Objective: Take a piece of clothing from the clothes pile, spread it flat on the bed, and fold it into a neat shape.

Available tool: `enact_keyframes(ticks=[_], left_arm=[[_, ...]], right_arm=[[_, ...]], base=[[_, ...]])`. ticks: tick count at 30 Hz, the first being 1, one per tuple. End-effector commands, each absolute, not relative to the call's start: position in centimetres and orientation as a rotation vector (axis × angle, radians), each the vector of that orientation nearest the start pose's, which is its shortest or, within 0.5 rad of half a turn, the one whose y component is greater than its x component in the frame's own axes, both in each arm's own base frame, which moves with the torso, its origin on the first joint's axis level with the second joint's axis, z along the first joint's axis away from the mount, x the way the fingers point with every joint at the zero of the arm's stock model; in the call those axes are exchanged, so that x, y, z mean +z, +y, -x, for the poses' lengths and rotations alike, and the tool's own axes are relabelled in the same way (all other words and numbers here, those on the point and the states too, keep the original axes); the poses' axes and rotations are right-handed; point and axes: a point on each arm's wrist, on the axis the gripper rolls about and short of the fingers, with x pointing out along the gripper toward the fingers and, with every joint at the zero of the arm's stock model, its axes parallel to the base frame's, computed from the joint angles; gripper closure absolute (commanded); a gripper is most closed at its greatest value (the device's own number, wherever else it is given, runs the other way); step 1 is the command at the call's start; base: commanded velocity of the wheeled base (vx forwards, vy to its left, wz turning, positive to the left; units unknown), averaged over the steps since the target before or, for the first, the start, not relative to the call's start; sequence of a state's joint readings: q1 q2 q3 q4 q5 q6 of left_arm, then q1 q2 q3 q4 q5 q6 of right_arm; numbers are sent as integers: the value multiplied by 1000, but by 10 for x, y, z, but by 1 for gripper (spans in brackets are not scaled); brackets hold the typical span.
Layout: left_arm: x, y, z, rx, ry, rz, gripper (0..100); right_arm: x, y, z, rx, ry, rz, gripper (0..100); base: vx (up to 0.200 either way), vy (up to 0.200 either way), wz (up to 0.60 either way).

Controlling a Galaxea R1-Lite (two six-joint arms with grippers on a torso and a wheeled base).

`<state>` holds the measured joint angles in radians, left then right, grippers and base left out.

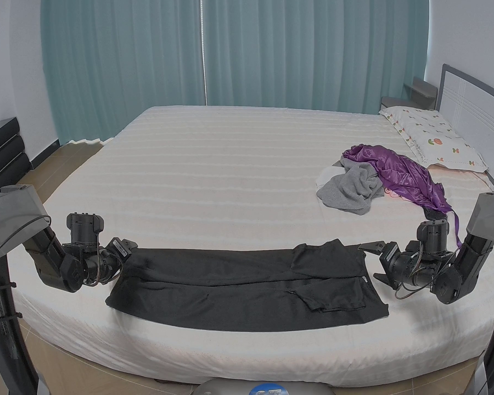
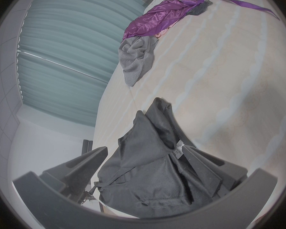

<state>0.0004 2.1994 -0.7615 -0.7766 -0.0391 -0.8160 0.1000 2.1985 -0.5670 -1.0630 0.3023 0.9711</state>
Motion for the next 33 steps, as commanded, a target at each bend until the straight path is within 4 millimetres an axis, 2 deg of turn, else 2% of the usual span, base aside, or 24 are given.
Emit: enact_keyframes(ticks=[1, 14, 15, 20, 29, 33], left_arm=[[9, -4, -355, 238, 665, 793, 100], [16, -6, -353, 240, 657, 790, 100], [25, -5, -353, 234, 631, 791, 100], [33, -5, -350, 230, 605, 790, 100], [35, -5, -351, 229, 597, 793, 100], [35, -4, -351, 230, 595, 794, 100]], right_arm=[[9, 41, -326, 60, 702, -977, 0], [14, 47, -325, 48, 711, -966, 0], [21, 47, -324, 46, 703, -963, 0], [30, 55, -324, 18, 737, -945, 0], [16, 75, -326, -22, 794, -895, 0], [4, 82, -337, -33, 799, -878, 0]], base=[[0, 0, 0], [0, 0, 0], [0, 0, 0], [0, 0, 0], [0, 0, 0], [0, 0, 0]])
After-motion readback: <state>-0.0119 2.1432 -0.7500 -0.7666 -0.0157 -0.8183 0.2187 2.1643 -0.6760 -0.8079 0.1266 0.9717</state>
